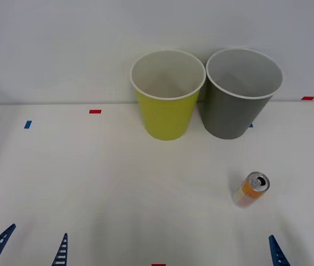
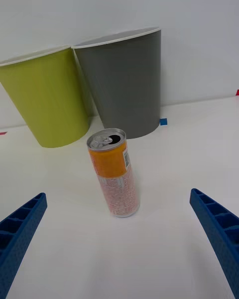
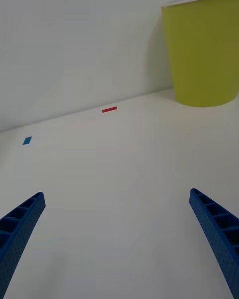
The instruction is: Put cans in the gray bin and PET bottles in the light green bin.
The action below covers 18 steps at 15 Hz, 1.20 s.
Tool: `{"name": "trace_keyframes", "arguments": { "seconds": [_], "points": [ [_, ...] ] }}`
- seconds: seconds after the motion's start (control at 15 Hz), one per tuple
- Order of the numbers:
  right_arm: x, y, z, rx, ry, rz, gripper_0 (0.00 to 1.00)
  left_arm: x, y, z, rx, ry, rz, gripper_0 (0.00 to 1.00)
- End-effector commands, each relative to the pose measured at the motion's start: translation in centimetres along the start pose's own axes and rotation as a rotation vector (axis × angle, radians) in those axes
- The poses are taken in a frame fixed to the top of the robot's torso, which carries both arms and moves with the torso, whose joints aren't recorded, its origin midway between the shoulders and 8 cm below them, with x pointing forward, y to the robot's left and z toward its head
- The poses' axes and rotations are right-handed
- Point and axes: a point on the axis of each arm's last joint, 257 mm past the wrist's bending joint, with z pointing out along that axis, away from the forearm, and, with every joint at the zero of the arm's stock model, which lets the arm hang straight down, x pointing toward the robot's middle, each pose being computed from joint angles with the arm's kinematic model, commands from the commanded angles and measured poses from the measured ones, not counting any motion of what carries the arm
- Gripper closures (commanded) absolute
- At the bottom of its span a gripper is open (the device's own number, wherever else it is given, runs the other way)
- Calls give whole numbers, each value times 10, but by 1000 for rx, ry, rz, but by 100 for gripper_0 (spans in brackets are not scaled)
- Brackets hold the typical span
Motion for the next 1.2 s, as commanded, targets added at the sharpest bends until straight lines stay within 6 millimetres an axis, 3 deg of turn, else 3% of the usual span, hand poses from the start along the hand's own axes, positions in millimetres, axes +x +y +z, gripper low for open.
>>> {"name": "trace_keyframes", "arguments": {
  "seconds": [0.07,1.2],
  "points": [
    [0,0,0,0,0,0,1,0,0,0,0,0,0,0],
    [0,0,0,0,0,0,0,0,0,0,0,0,0,0]
  ]
}}
